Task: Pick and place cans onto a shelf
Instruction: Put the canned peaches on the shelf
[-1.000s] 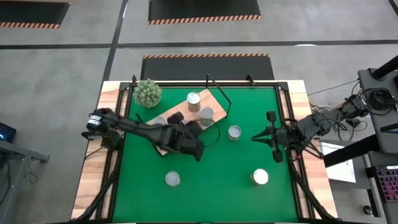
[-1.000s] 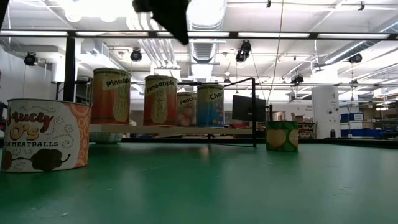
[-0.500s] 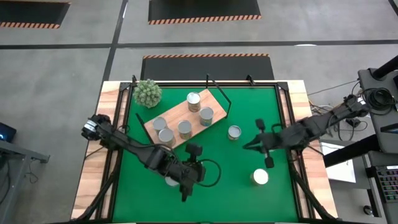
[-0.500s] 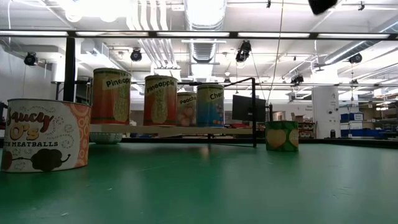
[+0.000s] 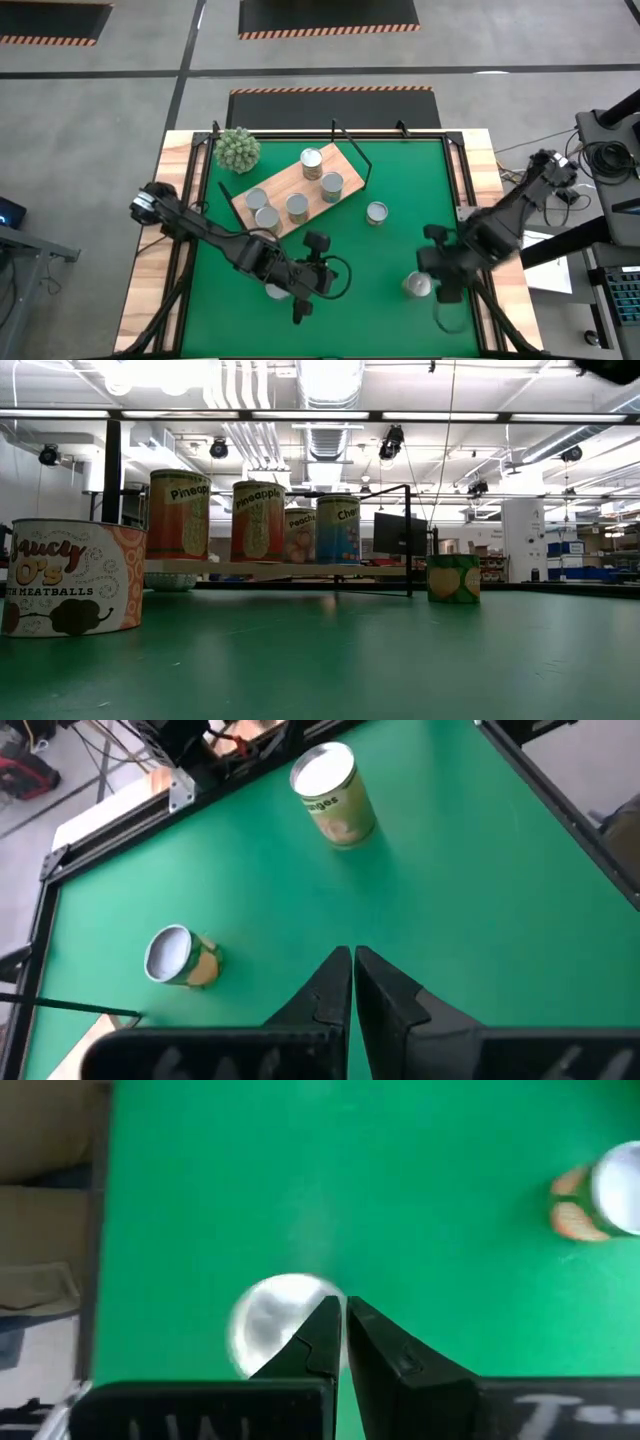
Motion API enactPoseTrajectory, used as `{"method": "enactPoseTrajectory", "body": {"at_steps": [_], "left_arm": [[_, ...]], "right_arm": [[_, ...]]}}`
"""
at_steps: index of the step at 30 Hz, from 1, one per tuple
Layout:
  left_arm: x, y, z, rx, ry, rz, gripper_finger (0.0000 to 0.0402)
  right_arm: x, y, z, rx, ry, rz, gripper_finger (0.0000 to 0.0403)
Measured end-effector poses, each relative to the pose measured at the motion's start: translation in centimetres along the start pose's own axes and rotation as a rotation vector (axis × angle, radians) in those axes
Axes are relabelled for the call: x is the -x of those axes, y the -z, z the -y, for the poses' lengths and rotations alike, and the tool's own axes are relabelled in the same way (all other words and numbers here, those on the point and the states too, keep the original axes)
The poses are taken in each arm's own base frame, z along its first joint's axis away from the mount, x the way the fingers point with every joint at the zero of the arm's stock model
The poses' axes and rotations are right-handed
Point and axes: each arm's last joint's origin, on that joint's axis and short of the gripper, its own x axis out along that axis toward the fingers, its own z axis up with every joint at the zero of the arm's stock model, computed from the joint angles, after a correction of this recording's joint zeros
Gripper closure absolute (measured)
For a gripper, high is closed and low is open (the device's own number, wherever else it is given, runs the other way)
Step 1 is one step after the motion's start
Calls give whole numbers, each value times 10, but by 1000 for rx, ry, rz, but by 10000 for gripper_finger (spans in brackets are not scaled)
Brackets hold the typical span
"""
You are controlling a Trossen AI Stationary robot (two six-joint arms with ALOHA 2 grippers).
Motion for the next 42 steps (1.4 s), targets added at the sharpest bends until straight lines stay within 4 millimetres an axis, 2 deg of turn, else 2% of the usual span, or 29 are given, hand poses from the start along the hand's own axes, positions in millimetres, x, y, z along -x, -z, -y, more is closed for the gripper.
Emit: {"method": "enactPoseTrajectory", "body": {"at_steps": [6,11,18,25,30,33,42], "left_arm": [[12,10,-5,63,-16,141,402],[23,15,-12,114,-98,233,402],[30,19,-19,140,-140,291,402],[29,16,-29,157,-162,301,402],[27,17,-33,165,-172,300,402],[27,17,-34,165,-174,299,402],[26,17,-34,165,-173,299,402]], "right_arm": [[-3,35,-26,35,89,84,393],[-17,44,-31,64,150,75,359],[-25,44,-33,58,201,41,242],[-32,47,-36,-38,190,-26,113],[-40,51,-40,-27,183,-87,48],[-47,52,-43,-19,185,-124,35],[-73,53,-53,72,216,-128,34]]}}
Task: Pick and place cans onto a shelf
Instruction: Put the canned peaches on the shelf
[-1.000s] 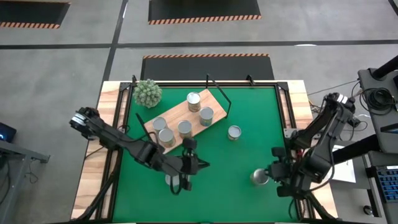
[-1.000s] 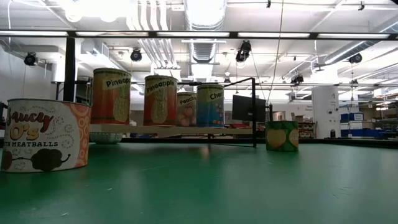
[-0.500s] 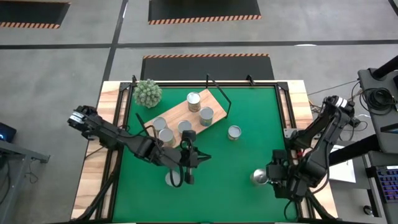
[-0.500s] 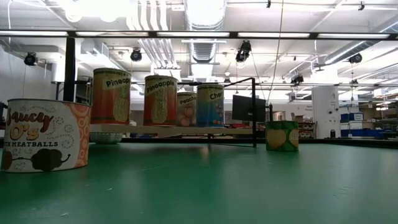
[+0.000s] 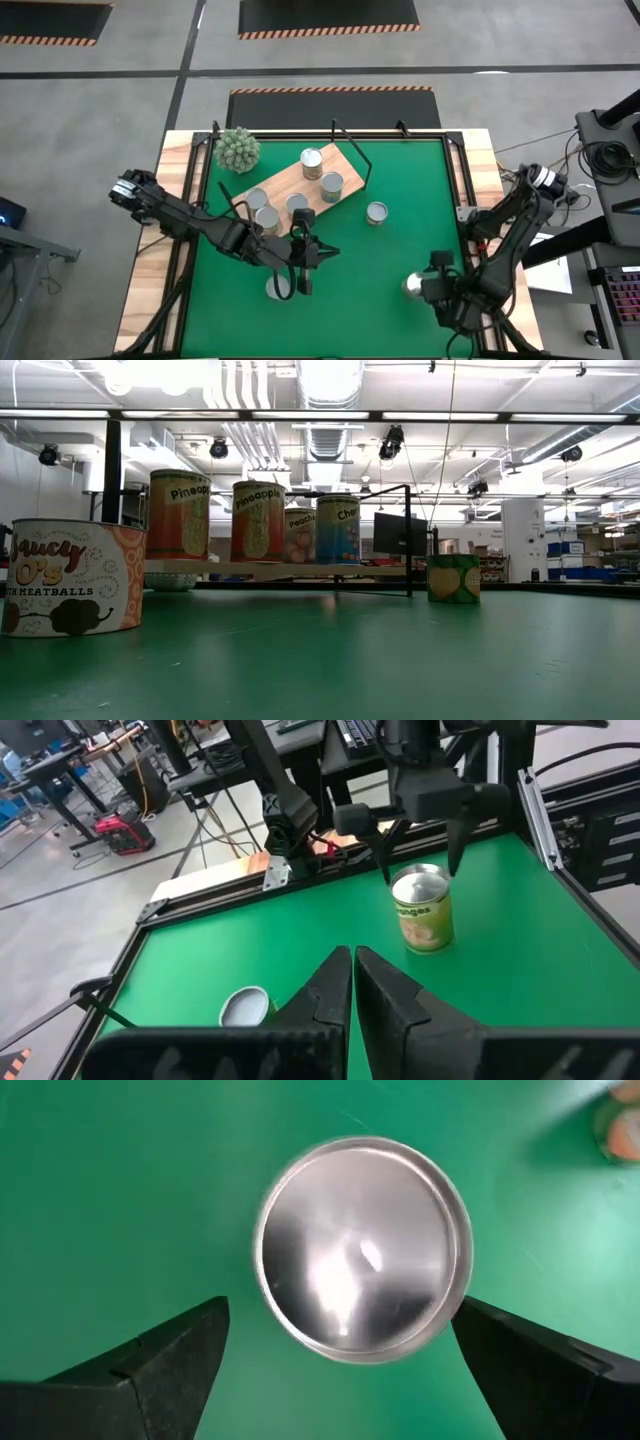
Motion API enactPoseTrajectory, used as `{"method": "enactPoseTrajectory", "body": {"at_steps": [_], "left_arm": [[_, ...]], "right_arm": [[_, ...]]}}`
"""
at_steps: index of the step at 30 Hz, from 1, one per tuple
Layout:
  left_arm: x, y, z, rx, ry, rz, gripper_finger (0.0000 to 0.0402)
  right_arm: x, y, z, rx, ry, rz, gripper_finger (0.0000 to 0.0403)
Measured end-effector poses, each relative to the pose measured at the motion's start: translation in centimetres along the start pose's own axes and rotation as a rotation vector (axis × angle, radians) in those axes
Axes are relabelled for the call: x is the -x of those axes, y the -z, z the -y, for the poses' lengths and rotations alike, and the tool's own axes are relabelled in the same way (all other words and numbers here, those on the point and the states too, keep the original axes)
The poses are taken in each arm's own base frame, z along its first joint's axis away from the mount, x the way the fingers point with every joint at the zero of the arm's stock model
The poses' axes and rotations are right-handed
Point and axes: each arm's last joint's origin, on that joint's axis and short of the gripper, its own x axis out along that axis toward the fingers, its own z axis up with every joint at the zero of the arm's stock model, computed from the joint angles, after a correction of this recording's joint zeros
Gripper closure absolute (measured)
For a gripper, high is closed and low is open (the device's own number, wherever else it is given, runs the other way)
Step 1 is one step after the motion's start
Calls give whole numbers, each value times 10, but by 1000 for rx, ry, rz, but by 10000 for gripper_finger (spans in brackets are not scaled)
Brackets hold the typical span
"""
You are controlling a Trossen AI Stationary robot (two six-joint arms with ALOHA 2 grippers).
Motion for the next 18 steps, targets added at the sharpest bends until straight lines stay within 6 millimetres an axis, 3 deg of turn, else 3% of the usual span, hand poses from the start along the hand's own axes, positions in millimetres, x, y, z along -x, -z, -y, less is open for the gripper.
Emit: {"method": "enactPoseTrajectory", "body": {"at_steps": [9,18], "left_arm": [[0,0,0,2,0,-1,402],[0,0,0,1,1,-2,402]], "right_arm": [[-11,-11,3,2,33,7,42],[-11,-18,8,21,16,26,121]]}}
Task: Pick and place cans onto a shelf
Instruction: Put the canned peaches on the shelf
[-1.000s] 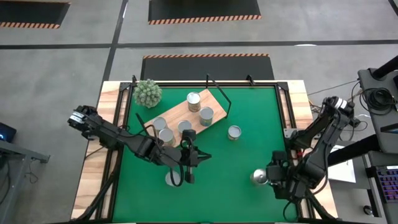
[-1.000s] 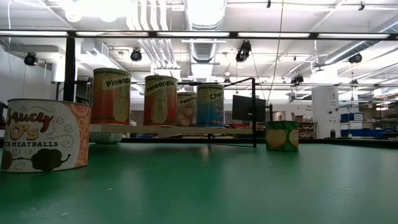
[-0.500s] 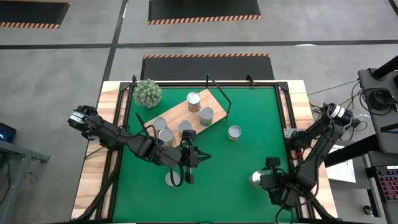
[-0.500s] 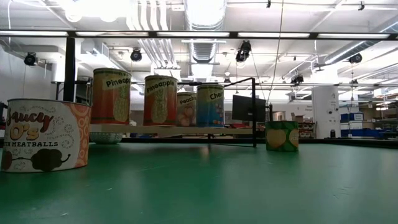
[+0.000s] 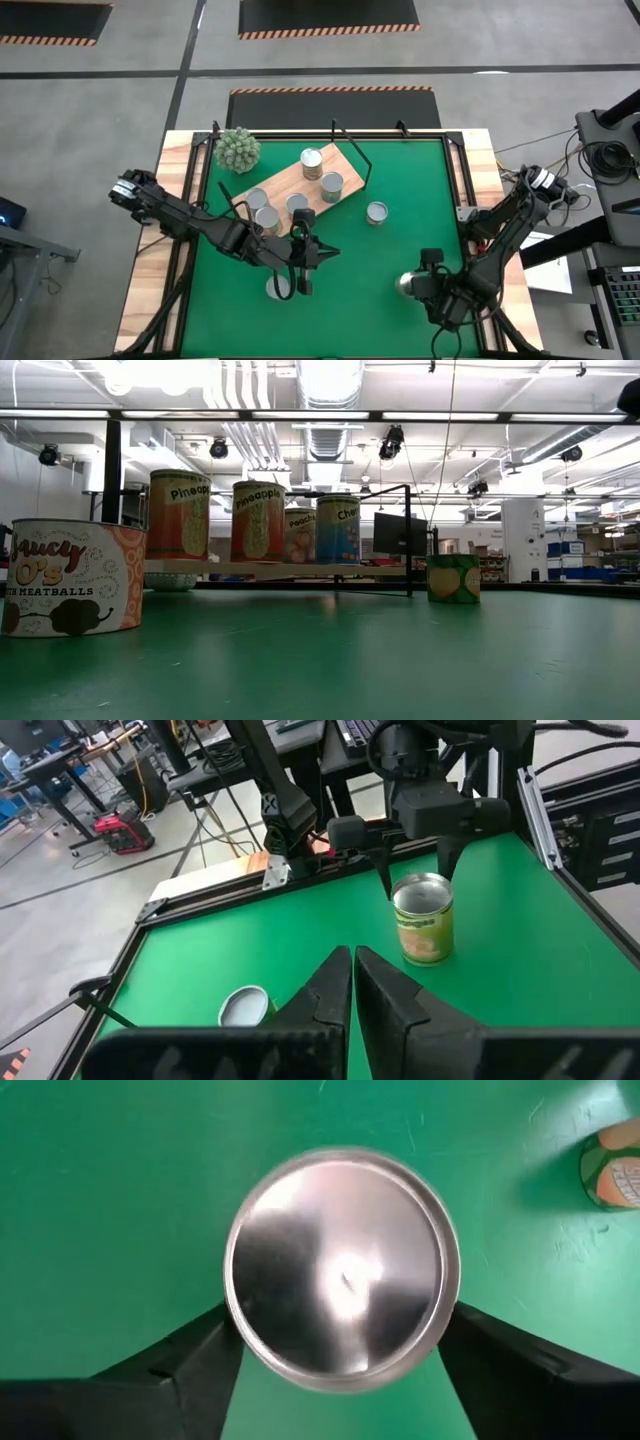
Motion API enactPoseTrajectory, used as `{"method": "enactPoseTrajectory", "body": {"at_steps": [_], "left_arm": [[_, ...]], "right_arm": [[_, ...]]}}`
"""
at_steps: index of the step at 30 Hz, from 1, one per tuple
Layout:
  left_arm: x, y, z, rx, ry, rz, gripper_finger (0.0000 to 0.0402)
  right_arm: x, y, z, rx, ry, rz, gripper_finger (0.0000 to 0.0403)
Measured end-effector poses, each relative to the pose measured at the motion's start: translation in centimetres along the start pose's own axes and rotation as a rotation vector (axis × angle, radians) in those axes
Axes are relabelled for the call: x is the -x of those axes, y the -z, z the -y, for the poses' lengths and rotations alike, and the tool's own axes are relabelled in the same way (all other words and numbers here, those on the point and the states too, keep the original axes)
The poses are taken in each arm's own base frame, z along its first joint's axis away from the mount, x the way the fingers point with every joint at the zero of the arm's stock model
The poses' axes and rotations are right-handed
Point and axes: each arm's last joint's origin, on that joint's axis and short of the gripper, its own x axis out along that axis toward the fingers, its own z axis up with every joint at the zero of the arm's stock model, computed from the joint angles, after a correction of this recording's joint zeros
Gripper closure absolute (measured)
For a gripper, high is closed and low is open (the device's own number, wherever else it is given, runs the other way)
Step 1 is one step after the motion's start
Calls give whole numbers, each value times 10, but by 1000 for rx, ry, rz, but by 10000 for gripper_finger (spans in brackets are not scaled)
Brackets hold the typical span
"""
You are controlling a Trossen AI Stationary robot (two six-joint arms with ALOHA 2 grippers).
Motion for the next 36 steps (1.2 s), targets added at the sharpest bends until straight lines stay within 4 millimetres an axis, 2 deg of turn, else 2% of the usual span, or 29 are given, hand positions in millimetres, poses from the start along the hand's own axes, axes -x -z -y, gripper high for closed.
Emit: {"method": "enactPoseTrajectory", "body": {"at_steps": [7,12,21,26,29,36], "left_arm": [[0,1,0,-46,2,-6,402],[0,1,0,-55,3,-7,402],[1,1,0,-53,2,-7,402],[9,-2,-6,-54,-31,-17,402],[12,-4,-8,-28,-45,-10,402],[12,-4,-7,-19,-42,-7,402]], "right_arm": [[8,-3,6,-6,-23,26,149],[19,-5,15,-39,-58,70,152],[27,-7,20,-20,-21,167,152],[32,-7,25,-20,-2,215,152],[23,-2,25,-42,9,199,152],[-12,15,26,-79,18,241,152]]}}
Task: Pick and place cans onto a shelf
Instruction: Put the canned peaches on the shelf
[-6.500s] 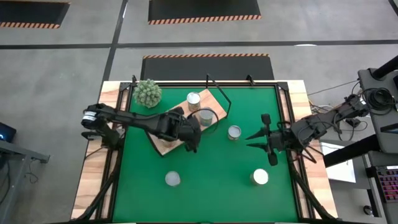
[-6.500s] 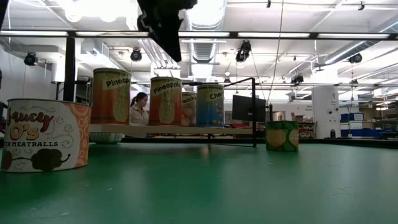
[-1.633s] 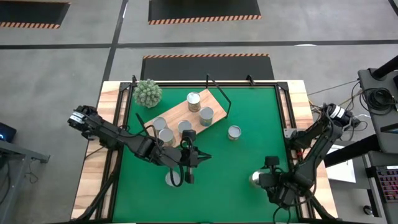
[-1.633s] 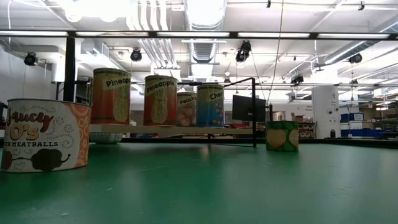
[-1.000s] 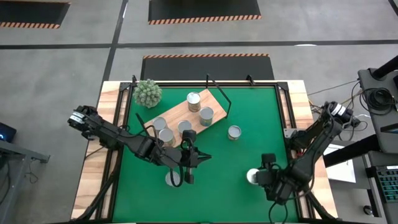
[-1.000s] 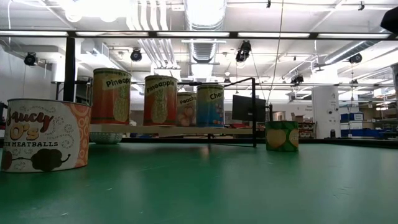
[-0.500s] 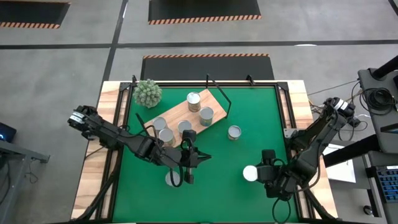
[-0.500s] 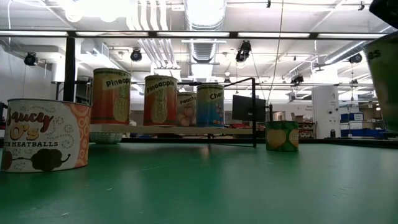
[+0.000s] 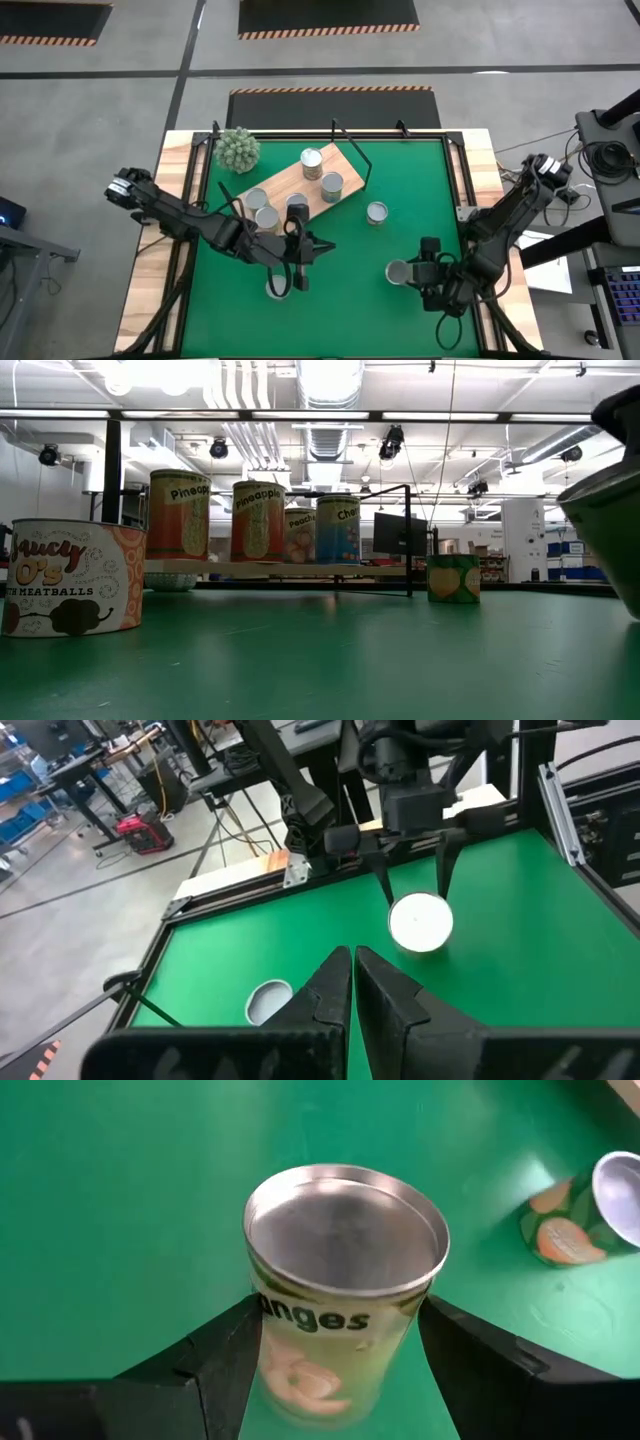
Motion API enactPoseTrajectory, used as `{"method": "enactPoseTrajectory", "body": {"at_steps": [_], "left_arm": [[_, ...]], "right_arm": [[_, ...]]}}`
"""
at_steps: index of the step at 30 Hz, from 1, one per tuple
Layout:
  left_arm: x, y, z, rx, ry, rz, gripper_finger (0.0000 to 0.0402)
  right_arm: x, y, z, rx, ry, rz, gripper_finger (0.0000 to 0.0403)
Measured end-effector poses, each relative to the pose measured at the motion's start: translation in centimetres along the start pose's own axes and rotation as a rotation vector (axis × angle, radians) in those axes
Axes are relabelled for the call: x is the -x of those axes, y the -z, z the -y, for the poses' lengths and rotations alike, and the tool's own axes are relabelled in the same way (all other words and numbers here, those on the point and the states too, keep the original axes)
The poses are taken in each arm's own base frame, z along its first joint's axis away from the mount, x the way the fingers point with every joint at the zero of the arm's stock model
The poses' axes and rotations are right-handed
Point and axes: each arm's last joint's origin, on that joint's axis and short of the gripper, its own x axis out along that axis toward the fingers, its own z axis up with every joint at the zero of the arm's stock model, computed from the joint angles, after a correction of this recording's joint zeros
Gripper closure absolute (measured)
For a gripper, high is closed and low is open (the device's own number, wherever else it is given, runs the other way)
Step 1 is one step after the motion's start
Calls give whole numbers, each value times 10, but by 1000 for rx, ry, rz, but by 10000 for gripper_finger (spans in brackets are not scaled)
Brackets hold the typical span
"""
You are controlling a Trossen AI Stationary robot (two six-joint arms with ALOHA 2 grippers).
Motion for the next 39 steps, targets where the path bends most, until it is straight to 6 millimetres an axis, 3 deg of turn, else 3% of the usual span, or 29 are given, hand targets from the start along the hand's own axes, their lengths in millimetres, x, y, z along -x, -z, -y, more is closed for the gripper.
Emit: {"method": "enactPoseTrajectory", "body": {"at_steps": [6,14,18,26,30,34,39], "left_arm": [[0,-1,0,4,0,6,402],[-1,-1,1,11,-2,19,402],[-2,-1,1,10,-2,16,402],[-2,0,2,14,-1,14,402],[-5,2,4,12,1,3,402],[-6,2,4,13,1,3,402],[-6,2,4,9,1,4,402]], "right_arm": [[-14,14,3,-57,14,26,141],[-36,15,13,-75,-2,61,120],[-37,15,16,-8,-5,74,170],[-19,5,27,-41,-73,132,287],[-9,0,34,-80,-111,154,317],[0,-12,47,-98,-69,133,301],[-4,-28,74,-90,106,-18,227]]}}
